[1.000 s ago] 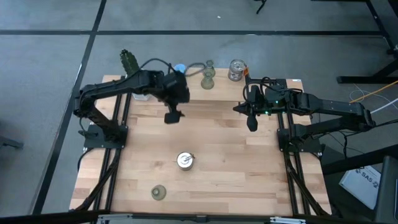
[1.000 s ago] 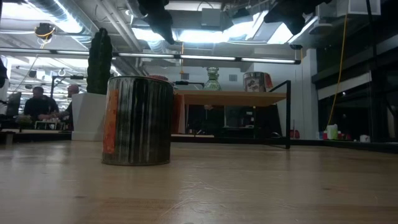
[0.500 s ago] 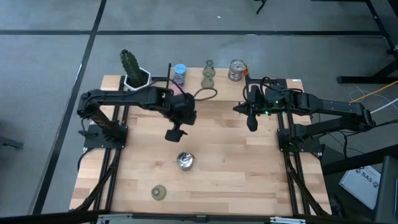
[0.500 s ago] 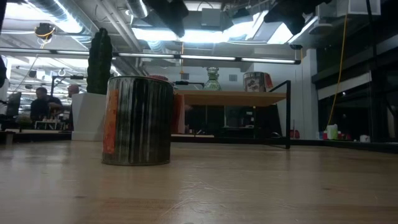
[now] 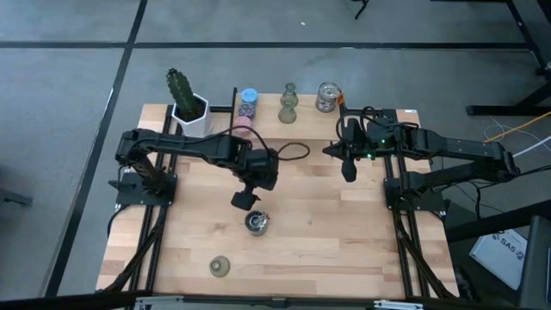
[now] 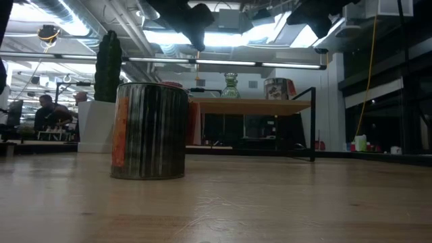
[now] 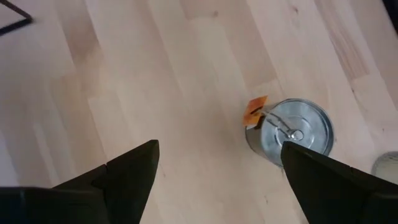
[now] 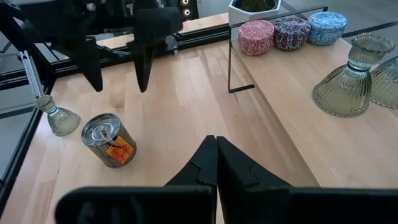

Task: Pick & Place candle stick holders
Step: Put the silver scented candle aligned with the silver scented candle on the shelf

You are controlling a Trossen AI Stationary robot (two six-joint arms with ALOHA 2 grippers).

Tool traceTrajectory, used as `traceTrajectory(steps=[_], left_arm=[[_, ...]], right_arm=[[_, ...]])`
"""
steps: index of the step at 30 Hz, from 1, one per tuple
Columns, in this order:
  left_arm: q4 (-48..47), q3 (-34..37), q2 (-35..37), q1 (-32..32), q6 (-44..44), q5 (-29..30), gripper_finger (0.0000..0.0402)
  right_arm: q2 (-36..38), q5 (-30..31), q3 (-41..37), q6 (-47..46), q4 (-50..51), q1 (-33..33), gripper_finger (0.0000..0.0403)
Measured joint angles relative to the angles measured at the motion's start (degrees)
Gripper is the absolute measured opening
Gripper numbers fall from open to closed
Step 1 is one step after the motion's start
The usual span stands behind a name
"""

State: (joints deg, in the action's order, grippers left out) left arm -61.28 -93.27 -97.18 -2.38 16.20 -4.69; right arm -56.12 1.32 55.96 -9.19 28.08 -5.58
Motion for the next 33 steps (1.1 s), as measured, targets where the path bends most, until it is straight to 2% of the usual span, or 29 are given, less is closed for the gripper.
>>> traceTrajectory(steps=[12,18,26,33], left_arm=[[-0.2,0.0,-0.9,-6.6,-3.1,-0.9,0.0380],[-2.3,0.1,-2.1,-10.0,-4.5,-0.3,0.0386],[-6.5,0.2,-3.2,-13.2,-6.5,-0.5,0.0341],[-4.6,9.4,-1.6,-13.6,-7.2,-3.3,0.0292]], right_arm=[[0.0,0.0,0.0,0.0,0.0,0.0,0.0001],[0.0,0.1,0.0,0.0,0.0,0.0,0.0001],[0.0,-0.3,0.0,0.0,1.1,0.0,0.0001],[0.0,-0.5,0.0,-0.5,1.6,0.0,0.0001]])
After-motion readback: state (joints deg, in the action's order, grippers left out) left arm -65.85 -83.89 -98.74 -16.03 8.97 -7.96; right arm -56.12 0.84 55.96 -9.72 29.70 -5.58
